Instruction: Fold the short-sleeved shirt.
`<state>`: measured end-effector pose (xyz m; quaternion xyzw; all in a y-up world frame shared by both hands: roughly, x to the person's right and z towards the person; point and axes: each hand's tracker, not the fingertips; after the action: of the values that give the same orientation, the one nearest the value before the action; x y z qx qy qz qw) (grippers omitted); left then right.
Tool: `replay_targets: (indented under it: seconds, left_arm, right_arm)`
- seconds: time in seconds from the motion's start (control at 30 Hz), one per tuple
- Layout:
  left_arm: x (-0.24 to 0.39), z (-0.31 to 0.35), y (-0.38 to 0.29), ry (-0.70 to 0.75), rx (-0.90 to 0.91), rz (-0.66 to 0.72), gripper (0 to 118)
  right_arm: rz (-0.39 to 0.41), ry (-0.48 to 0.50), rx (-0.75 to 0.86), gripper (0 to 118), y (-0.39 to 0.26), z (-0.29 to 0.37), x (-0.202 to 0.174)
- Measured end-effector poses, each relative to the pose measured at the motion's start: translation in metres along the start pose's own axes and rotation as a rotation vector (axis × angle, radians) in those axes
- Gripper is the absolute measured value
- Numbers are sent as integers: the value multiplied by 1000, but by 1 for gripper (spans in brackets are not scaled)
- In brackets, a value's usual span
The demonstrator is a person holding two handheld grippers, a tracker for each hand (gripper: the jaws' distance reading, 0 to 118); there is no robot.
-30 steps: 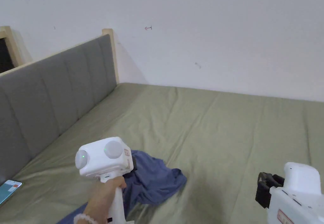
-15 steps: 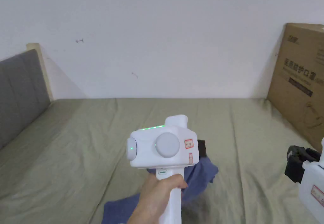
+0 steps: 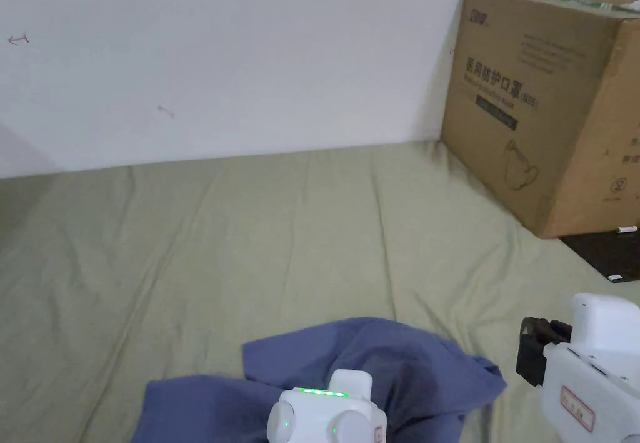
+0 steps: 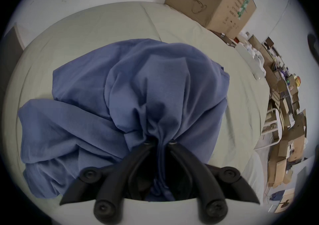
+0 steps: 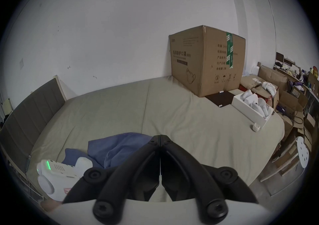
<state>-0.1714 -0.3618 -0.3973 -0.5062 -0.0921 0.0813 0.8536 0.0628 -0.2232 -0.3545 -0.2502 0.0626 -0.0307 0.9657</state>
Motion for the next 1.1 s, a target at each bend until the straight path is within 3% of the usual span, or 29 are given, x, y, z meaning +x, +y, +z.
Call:
replay_targets:
  seconds: [0.03, 0.07, 0.1, 0.13, 0.23, 0.27, 0.3, 0.37, 0.4, 0.63, 0.83, 0.87, 0.9, 0.93, 0.97, 1.0, 1.1]
  left_arm:
    - [-1, 3, 5, -7, -5, -9, 51]
    - [-2, 9, 10, -20, -8, -24, 87]
    - [-1, 14, 13, -13, 2, -33, 105]
    - [0, 21, 15, 7, 32, -55, 112]
    - [-7, 53, 18, 9, 100, -53, 106]
    - [-11, 62, 18, 6, 103, -41, 95]
    - [-16, 71, 17, 2, 119, -23, 74]
    - [-29, 89, 8, 36, 169, 18, 8]
    - [-35, 94, 1, 67, 173, 34, 1]
    - [-85, 95, -43, 164, 118, 178, 0]
    - [-139, 103, -16, 222, 146, 219, 0]
    - [-152, 105, -6, 224, 153, 226, 8]
    - [-165, 109, 4, 242, 188, 252, 28]
    - [-180, 109, 15, 278, 199, 251, 56]
    - [-194, 104, 25, 304, 189, 252, 94]
    - [-210, 97, 35, 335, 125, 260, 111]
    - [-239, 76, 49, 333, 78, 288, 109]
  right_arm:
    - [-9, 6, -9, 0, -1, -2, -1]
    - [-15, 10, -14, 0, -1, -4, -2]
    - [-14, 17, -16, 0, -1, -5, -3]
    - [-12, 20, -17, 0, -1, -6, -4]
    - [9, 32, -16, 0, 0, -5, -10]
    - [10, 37, -16, 0, 0, -5, -12]
    - [9, 42, -16, 0, 0, -5, -14]
    - [4, 63, -18, 0, -1, -4, -18]
    - [6, 71, -21, 0, -3, -4, -21]
    - [36, 128, -64, 0, -14, -13, -44]
    - [67, 149, -87, 0, -15, -28, -57]
    - [69, 151, -93, 0, -15, -32, -58]
    - [71, 150, -102, 0, -16, -35, -59]
    - [74, 148, -106, 0, -16, -38, -60]
    - [76, 146, -110, 0, -18, -41, -60]
    - [77, 144, -118, 0, -19, -44, -60]
    - [72, 138, -144, 0, -25, -55, -58]
